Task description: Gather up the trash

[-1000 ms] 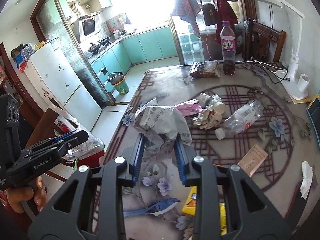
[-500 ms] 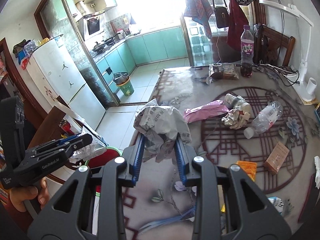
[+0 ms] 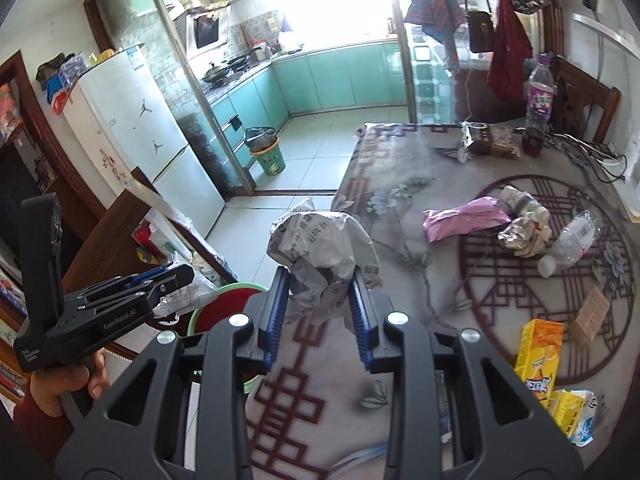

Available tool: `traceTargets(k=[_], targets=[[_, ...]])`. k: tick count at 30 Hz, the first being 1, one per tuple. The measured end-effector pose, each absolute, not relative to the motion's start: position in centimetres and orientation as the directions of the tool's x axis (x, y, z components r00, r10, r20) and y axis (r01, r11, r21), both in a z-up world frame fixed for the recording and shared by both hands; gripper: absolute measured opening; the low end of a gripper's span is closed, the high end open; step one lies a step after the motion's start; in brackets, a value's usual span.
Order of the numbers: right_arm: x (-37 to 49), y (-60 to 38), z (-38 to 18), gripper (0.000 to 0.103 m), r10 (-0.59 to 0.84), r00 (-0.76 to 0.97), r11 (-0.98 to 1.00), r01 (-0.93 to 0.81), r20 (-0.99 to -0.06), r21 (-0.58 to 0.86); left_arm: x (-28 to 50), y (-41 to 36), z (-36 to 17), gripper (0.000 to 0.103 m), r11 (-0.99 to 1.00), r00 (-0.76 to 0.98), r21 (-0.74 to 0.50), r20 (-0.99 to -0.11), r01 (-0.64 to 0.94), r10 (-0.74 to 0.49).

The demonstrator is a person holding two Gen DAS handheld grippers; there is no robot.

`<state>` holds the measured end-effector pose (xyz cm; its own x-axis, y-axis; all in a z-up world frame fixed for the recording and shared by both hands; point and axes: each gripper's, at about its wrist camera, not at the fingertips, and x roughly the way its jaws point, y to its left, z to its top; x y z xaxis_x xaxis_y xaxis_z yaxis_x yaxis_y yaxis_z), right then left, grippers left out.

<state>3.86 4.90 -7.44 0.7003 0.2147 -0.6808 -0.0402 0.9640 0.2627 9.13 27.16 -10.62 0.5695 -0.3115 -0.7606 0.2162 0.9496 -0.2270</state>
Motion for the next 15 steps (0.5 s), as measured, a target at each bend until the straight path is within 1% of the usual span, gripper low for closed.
traceTargets(k=[7, 10, 15], targets=[[5.6, 9.1, -8.4, 0.03, 0.279, 0.658, 0.955, -0.112, -0.699, 0.276, 10.1, 31.7, -12.8, 0.018, 0.965, 0.551, -0.222, -0.791, 0.143, -0.264], [6.4, 11.2, -9.4, 0.03, 0.317, 0.62, 0.946, -0.153, -0.718, 0.286, 10.6, 33.4, -13.6, 0.018, 0.97, 0.541, -0.216, -0.805, 0.112, -0.242], [7.5, 14.6, -11.3, 0.03, 0.334, 0.563, 0.942, -0.212, -0.756, 0.258, 11.2, 35.6, -14.8, 0.018, 0.974, 0.527, -0.213, -0.821, 0.073, -0.219]])
